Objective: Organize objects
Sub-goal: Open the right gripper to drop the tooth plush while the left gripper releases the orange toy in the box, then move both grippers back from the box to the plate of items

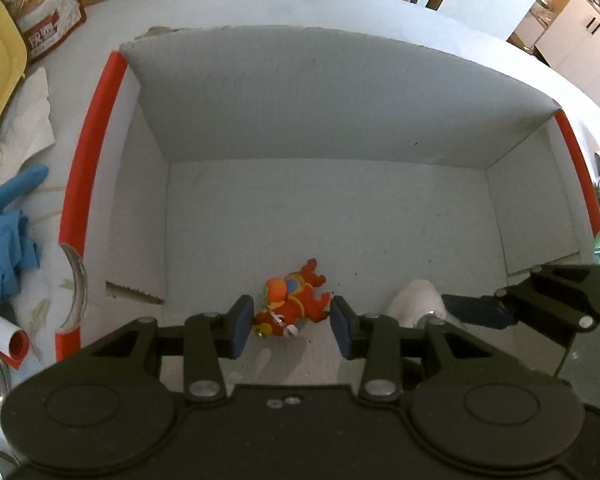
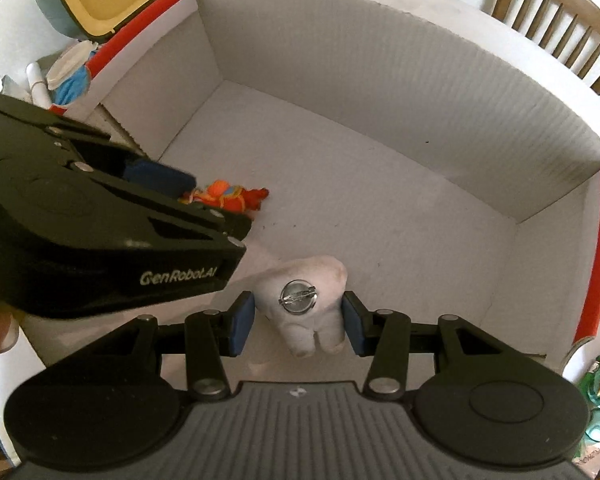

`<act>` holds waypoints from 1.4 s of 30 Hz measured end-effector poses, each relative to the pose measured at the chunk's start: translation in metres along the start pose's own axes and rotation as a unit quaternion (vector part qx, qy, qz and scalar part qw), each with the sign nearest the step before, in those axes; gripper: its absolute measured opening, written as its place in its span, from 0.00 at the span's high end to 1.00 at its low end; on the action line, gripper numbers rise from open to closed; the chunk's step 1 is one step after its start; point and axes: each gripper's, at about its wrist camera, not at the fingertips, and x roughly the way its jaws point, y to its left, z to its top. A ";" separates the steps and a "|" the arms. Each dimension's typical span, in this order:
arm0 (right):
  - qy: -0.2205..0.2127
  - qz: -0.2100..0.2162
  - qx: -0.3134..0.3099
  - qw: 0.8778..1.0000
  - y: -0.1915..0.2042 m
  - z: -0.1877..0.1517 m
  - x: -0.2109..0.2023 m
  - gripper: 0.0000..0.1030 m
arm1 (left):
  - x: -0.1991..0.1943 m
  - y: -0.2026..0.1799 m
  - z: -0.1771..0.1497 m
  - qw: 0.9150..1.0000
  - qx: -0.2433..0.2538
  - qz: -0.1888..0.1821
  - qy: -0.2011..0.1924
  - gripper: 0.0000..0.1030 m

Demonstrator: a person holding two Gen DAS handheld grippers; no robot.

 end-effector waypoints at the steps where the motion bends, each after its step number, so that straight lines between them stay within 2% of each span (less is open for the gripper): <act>1: 0.002 0.001 0.001 1.000 -0.001 -0.001 0.000 0.54 | 0.000 0.000 0.000 1.000 -0.002 0.001 0.002 0.60; 3: 0.001 0.005 0.001 1.000 -0.002 -0.003 -0.002 0.53 | 0.000 0.000 0.000 1.000 -0.004 0.004 0.005 0.58; 4: -0.001 0.007 0.000 1.000 -0.002 -0.005 -0.003 0.53 | 0.000 0.000 -0.001 1.000 -0.005 0.005 0.005 0.53; 7: -0.015 0.011 -0.005 1.000 -0.003 -0.009 -0.010 0.38 | -0.005 0.003 -0.003 1.000 -0.013 0.001 -0.004 0.46; 19: -0.067 0.023 0.018 0.997 -0.012 -0.017 -0.043 0.37 | -0.049 0.000 -0.018 0.997 -0.019 0.005 -0.069 0.43; 26: -0.127 0.036 0.037 0.991 -0.019 -0.032 -0.084 0.37 | -0.080 -0.016 -0.033 0.993 -0.013 -0.004 -0.121 0.42; 30: -0.158 0.034 0.034 0.986 -0.018 -0.047 -0.109 0.37 | -0.099 -0.029 -0.044 0.988 -0.002 -0.002 -0.152 0.38; 35: -0.198 0.037 0.040 0.979 -0.013 -0.064 -0.132 0.37 | -0.116 -0.041 -0.058 0.984 0.002 -0.010 -0.177 0.37; 42: -0.245 0.042 0.061 0.967 -0.023 -0.099 -0.163 0.34 | -0.131 -0.058 -0.076 0.979 0.013 -0.011 -0.204 0.24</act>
